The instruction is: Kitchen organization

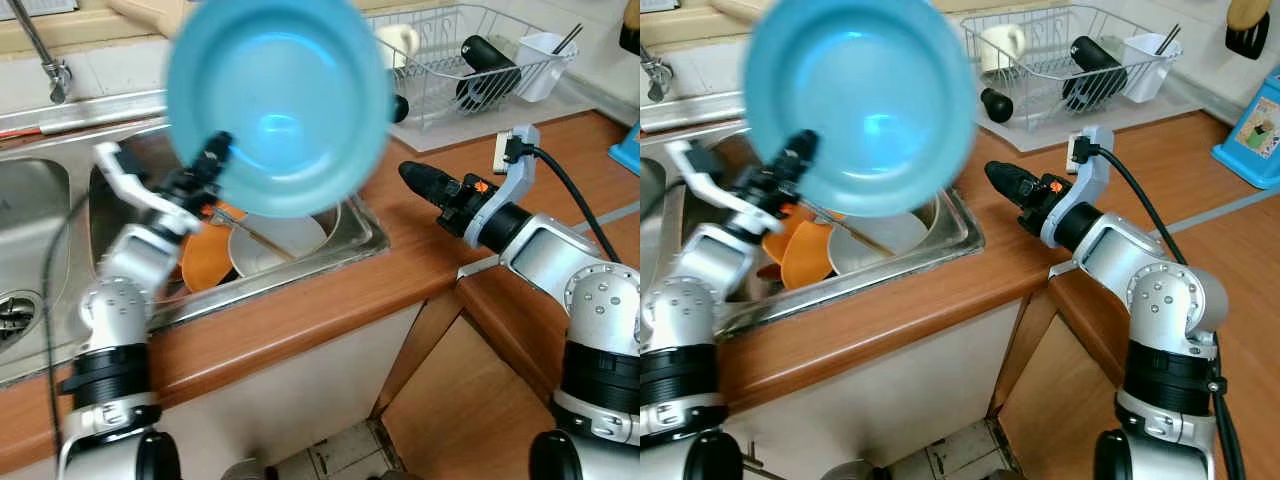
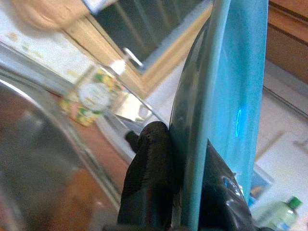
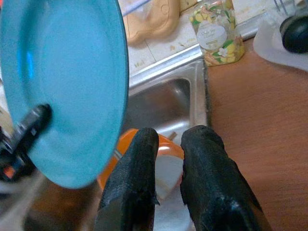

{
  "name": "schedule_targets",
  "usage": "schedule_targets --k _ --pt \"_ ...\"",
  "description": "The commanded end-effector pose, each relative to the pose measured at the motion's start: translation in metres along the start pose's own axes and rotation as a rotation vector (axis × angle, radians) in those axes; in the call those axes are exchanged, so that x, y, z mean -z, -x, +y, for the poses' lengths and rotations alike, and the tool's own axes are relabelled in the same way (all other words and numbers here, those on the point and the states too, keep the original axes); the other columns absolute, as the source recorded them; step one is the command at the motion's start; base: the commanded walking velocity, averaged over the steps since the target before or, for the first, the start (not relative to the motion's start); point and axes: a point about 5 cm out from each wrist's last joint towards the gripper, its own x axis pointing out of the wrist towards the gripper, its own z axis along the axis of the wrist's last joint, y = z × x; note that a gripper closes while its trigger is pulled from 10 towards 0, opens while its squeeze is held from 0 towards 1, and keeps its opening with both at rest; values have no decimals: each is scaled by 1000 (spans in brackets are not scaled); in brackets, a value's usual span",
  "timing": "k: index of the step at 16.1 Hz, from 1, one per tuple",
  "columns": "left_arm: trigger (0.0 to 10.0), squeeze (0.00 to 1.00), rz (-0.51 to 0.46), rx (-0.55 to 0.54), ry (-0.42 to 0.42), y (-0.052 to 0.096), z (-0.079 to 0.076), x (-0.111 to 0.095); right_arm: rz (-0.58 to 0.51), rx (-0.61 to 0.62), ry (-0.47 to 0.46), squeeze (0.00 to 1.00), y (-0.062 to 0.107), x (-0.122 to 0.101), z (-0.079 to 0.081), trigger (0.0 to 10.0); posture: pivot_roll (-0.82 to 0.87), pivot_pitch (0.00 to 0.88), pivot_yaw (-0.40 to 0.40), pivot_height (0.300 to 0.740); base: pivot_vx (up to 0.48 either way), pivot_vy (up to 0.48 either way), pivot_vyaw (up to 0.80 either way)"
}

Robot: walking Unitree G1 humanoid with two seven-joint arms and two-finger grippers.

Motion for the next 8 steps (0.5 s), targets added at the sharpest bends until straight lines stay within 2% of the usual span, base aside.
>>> schedule_targets --k 1,3,5,8 --pt "0 0 -23 -67 -54 1 8 -14 20 10 83 0 2 1 1 10000 -149 0 27 740 0 0 0" --pt "0 0 12 -157 -100 4 19 -15 58 1 146 0 2 4 2 10000 -149 0 27 740 0 0 0" --pt "0 0 56 -315 -162 7 35 -12 127 -52 246 0 0 14 12 10000 -150 0 27 740 0 0 0" --pt "0 0 94 -437 -209 5 46 -8 202 -127 350 0 1 25 25 10000 -150 0 26 740 0 0 0"
